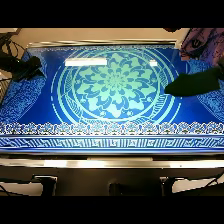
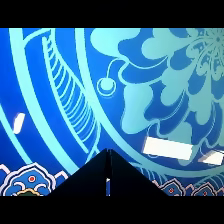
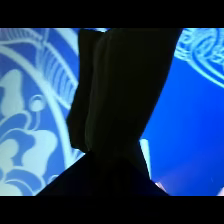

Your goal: Fold the clothes and pants, and hang the long-sleeved shirts on hangers.

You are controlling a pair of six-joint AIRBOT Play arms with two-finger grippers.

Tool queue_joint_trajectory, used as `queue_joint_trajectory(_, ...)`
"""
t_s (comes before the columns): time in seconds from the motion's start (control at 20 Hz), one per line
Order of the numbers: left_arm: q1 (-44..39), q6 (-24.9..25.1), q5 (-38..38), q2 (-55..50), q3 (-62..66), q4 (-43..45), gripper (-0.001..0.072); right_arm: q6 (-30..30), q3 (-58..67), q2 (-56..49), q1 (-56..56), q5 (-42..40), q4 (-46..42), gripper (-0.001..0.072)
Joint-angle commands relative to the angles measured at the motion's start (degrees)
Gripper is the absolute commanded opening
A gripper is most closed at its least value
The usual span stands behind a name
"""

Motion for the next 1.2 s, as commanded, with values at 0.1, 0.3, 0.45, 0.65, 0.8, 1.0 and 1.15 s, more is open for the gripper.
queue_joint_trajectory(0.1, 0.0, 0.0, 0.0, 0.0, 0.0, 0.0, 0.0016, -1.7, -18.5, 4.5, -11.4, -1.7, -5.8, 0.0028)
queue_joint_trajectory(0.3, 0.0, 0.0, 0.0, 0.0, 0.0, 0.0, 0.0016, 0.9, -39.2, 13.7, -14.2, 2.8, -9.4, 0.0029)
queue_joint_trajectory(0.45, 0.0, 0.0, 0.0, 0.0, 0.0, 0.0, 0.0016, 3.6, -50.5, 19.7, -14.3, 4.1, -14.4, 0.003)
queue_joint_trajectory(0.65, 0.0, 0.0, 0.0, 0.0, 0.0, 0.0, 0.0016, 6.1, -58.8, 24.4, -14.3, 4.5, -19.4, 0.0029)
queue_joint_trajectory(0.8, 0.0, 0.0, 0.0, 0.0, 0.0, 0.0, 0.0016, 6.3, -60.9, 25.3, -14.3, 3.5, -21.8, 0.0029)
queue_joint_trajectory(1.0, 0.0, 0.0, 0.0, 0.0, 0.0, 0.0, 0.0016, 9.1, -61.2, 25.3, -14.3, -0.2, -26.1, 0.0029)
queue_joint_trajectory(1.15, 0.0, 0.0, 0.0, 0.0, 0.0, 0.0, 0.0016, 11.0, -61.2, 25.3, -14.3, -2.3, -26.9, 0.0029)
